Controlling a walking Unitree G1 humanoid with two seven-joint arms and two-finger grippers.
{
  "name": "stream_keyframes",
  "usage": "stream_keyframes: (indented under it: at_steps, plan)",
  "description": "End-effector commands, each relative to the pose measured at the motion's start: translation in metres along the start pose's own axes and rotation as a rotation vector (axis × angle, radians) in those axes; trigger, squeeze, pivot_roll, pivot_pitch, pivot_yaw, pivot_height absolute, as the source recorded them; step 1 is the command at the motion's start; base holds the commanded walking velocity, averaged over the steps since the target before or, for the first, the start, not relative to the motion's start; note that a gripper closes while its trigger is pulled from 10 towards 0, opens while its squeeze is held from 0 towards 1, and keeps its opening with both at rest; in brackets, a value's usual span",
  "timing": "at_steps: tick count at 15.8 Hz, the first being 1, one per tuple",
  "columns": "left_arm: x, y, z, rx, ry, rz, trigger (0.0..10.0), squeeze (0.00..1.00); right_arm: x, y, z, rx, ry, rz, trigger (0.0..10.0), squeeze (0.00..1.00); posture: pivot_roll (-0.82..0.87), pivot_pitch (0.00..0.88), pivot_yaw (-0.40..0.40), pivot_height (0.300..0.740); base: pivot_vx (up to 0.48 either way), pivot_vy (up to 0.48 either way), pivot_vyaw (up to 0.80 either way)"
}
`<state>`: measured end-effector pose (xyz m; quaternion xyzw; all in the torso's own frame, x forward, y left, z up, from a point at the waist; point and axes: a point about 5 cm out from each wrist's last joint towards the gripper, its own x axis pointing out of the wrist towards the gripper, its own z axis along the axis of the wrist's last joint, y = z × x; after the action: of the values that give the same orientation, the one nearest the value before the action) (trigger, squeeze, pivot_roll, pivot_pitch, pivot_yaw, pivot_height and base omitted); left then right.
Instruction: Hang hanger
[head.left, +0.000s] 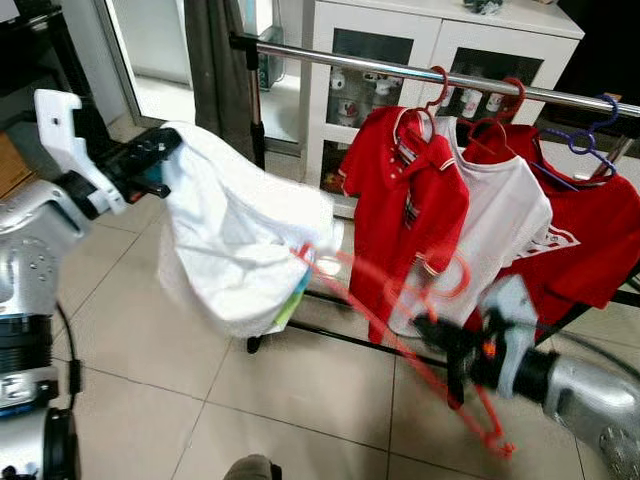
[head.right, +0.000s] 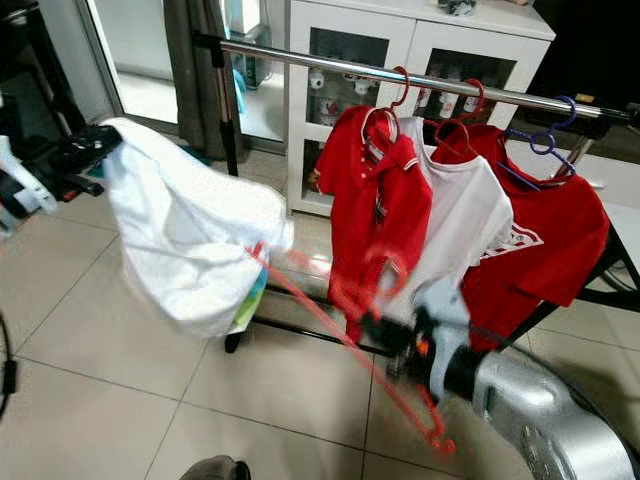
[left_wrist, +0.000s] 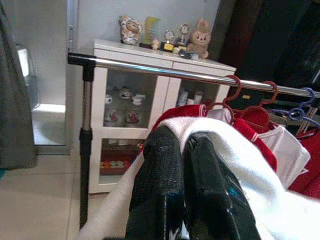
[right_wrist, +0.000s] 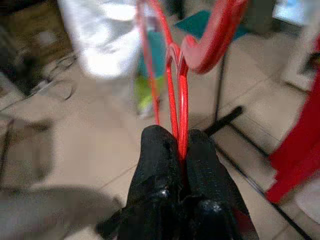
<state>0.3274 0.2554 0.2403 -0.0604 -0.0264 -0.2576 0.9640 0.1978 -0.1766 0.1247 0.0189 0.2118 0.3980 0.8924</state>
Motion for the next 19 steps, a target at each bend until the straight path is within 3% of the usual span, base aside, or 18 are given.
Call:
stream_keyframes:
  at_steps: [1,2,5,6,7,9,10,12,14,16,17,19]
  plan:
    - [0.005,-0.006,0.011,0.031,-0.032,-0.026,0.0,0.00,-0.002,0.005,0.003,-0.017,-0.006,0.038,10.0,0.00,0.03,0.000,-0.006,0.740,0.000,0.000,0.00]
    - [0.007,-0.010,0.003,0.037,0.005,-0.042,0.0,0.00,-0.007,0.014,0.015,0.034,-0.116,0.121,10.0,0.00,0.02,0.000,-0.004,0.740,0.000,0.000,0.00]
    - [0.008,-0.011,-0.008,0.069,0.070,-0.043,0.0,0.00,-0.011,0.012,0.025,0.070,-0.218,0.137,10.0,0.00,0.02,0.000,-0.004,0.740,0.000,0.000,0.00]
    - [0.008,-0.011,-0.012,0.079,0.095,-0.040,0.0,0.00,-0.013,0.010,0.027,0.079,-0.232,0.122,10.0,0.00,0.02,0.000,-0.004,0.740,0.000,0.000,0.00]
    - [0.008,-0.014,-0.017,0.074,0.119,-0.056,0.0,0.00,-0.008,-0.002,0.020,0.028,-0.144,0.006,10.0,0.00,0.02,0.000,-0.001,0.740,0.000,0.000,0.00]
    - [0.012,-0.029,-0.033,0.073,0.183,-0.117,0.0,0.00,-0.005,0.016,0.046,0.112,-0.374,0.161,10.0,0.00,0.02,0.000,-0.002,0.740,0.000,0.000,0.00]
    - [0.013,-0.035,-0.042,0.065,0.210,-0.129,0.0,0.00,-0.002,0.014,0.054,0.150,-0.444,0.131,10.0,0.00,0.02,0.000,-0.003,0.740,0.000,0.000,0.00]
    - [0.010,-0.033,-0.053,0.069,0.241,-0.081,0.0,0.00,-0.004,0.015,0.058,0.219,-0.529,0.162,10.0,0.00,0.02,0.000,-0.005,0.740,0.000,0.000,0.00]
    - [0.004,-0.022,-0.063,0.052,0.249,0.027,0.0,0.00,-0.001,0.011,0.021,0.153,-0.212,0.105,10.0,0.00,0.01,0.000,-0.007,0.740,0.000,0.000,0.00]
    - [-0.002,-0.022,-0.058,0.035,0.224,0.013,0.0,0.00,-0.003,0.001,-0.017,0.056,0.103,0.005,10.0,0.00,0.01,0.000,-0.011,0.740,0.000,0.000,0.00]
    - [-0.004,-0.023,-0.053,0.030,0.203,-0.008,0.0,0.00,-0.004,-0.001,-0.018,0.065,0.103,-0.013,10.0,0.00,0.01,0.000,-0.012,0.740,0.000,0.000,0.00]
    - [-0.006,-0.024,-0.041,0.007,0.154,-0.042,0.0,0.00,-0.009,0.005,0.006,0.082,-0.065,0.068,10.0,0.00,0.01,0.000,-0.015,0.740,0.000,0.000,0.00]
